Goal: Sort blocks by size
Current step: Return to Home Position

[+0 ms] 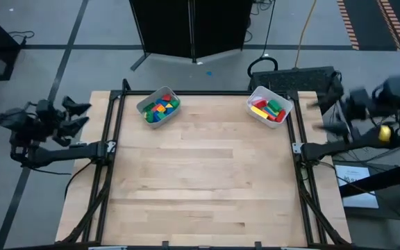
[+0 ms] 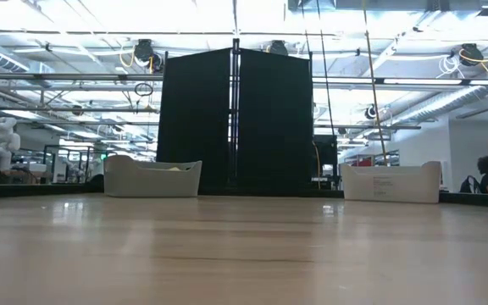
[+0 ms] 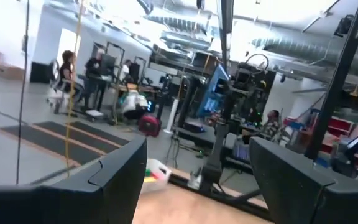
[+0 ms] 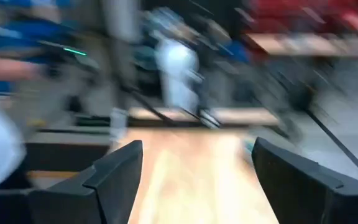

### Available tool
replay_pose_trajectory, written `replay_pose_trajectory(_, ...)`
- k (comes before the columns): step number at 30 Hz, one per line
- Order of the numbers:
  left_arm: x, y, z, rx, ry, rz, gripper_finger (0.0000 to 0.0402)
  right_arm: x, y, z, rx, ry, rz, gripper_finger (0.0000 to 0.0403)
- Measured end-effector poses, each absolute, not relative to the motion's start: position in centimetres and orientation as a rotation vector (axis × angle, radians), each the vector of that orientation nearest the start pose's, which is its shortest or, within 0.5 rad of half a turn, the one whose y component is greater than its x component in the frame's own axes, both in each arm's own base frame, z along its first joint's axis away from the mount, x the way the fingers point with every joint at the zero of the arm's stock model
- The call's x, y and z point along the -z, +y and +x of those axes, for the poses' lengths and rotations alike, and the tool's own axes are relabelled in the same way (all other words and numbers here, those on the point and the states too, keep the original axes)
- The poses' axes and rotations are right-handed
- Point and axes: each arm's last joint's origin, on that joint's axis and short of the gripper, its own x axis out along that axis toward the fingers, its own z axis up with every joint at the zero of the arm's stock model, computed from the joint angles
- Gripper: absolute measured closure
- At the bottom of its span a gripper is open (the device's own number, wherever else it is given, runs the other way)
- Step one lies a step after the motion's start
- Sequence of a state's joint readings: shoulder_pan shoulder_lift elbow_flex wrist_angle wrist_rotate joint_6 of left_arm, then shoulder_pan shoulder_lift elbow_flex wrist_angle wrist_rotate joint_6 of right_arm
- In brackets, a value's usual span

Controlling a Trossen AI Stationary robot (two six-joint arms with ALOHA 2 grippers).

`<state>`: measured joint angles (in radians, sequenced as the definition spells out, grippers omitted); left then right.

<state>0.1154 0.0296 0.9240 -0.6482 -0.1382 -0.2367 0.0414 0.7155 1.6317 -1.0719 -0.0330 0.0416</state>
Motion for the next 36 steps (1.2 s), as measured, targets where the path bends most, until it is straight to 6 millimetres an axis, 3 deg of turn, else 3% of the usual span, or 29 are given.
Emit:
replay_pose_trajectory(4,-34.6,0.0,-2.6,-0.205,-0.248,-0.245,0.0120,-42.6,0.8,1.0,-0.289,-0.036,-0.010,0.0110)
replay_pose_trajectory(10,-32.9,0.1,-0.2,-0.136,-0.233,-0.220,0.0120,-34.7,0.7,-0.7,-0.297,-0.370,0.025,0.0110)
replay_pose_trajectory(11,-32.7,0.1,0.1,-0.116,-0.225,-0.222,0.0120,-33.9,0.7,0.1,-0.304,-0.378,0.039,0.0110)
replay_pose_trajectory(14,-31.8,0.1,1.3,-0.083,-0.223,-0.265,0.0120,-31.7,0.9,2.3,-0.327,-0.255,0.091,0.0110)
replay_pose_trajectory(16,-30.8,0.1,2.4,-0.031,-0.221,-0.270,0.0120,-31.9,1.0,3.8,-0.349,-0.275,0.085,0.0110)
replay_pose_trajectory(19,-29.7,0.1,3.7,0.021,-0.242,-0.282,0.0120,-29.9,1.1,5.3,-0.368,-0.256,0.090,0.0110)
replay_pose_trajectory(22,-27.0,0.2,5.4,0.062,-0.154,-0.327,0.0120,-27.9,1.2,6.3,-0.384,-0.302,0.094,0.0110)
replay_pose_trajectory(31,-23.8,0.2,7.2,0.119,-0.095,-0.315,0.0120,-21.3,1.3,8.3,-0.409,-0.468,0.139,0.0110)
replay_pose_trajectory(36,-21.7,0.2,8.0,0.128,-0.024,-0.319,0.0120,-21.0,1.3,8.5,-0.383,-0.426,0.143,0.0110)
